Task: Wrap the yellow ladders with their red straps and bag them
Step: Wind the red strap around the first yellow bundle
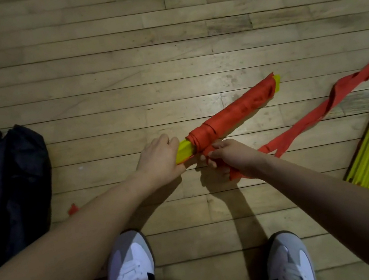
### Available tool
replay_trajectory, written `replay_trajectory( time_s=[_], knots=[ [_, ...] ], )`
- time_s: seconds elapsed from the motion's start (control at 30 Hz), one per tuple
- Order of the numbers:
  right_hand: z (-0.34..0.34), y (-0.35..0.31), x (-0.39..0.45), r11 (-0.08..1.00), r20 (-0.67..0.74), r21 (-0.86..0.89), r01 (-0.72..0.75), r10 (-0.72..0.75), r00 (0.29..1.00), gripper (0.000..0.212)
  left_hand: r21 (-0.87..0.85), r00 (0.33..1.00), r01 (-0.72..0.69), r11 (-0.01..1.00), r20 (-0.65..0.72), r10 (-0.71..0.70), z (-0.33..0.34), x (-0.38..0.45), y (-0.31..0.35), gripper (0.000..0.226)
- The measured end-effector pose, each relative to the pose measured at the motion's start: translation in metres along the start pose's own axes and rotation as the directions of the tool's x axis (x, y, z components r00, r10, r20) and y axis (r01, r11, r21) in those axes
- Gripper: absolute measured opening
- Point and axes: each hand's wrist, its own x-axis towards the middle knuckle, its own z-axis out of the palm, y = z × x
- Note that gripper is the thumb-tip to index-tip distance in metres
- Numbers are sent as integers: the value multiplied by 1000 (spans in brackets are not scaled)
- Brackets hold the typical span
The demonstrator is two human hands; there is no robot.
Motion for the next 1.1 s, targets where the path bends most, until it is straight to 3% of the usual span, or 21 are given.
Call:
replay_trajectory(
  time_s=[0.13, 0.33, 0.47, 0.57, 0.73, 0.8, 0.9, 1.1],
  knots=[
    [0, 2, -1, 997, -35, 55, 61, -59, 998, 26, -157, 998, -12, 987, -60, 3, -9, -5, 6, 40],
    [4, 4, -9, 984, -114, 116, 134, -121, 986, 28, -91, 993, 50, 995, -97, -59, -18, -15, 21, 41],
    [18, 1, -20, 973, -120, 133, 189, -173, 978, 31, -134, 979, 125, 983, -143, -144, -23, -21, 26, 40],
    [24, -11, -31, 971, -133, 34, 237, -231, 964, 29, -146, 970, 167, 975, -151, -188, -28, -26, 30, 41],
    [25, -22, -39, 968, -137, -14, 249, -249, 959, 35, 242, 955, 177, 954, -276, -107, -33, -31, 28, 64],
    [28, -15, -37, 972, -178, 56, 230, -217, 960, 46, 279, 938, 162, 947, -342, -60, -32, -35, 31, 69],
    [31, -3, -34, 970, -195, 115, 214, -189, 962, 43, 157, 965, 141, 977, -242, -100, -31, -44, 47, 74],
    [27, -9, -33, 956, -147, 182, 230, -205, 968, 37, -26, 974, 180, 983, -136, -182, -34, -48, 48, 52]
  ],
)
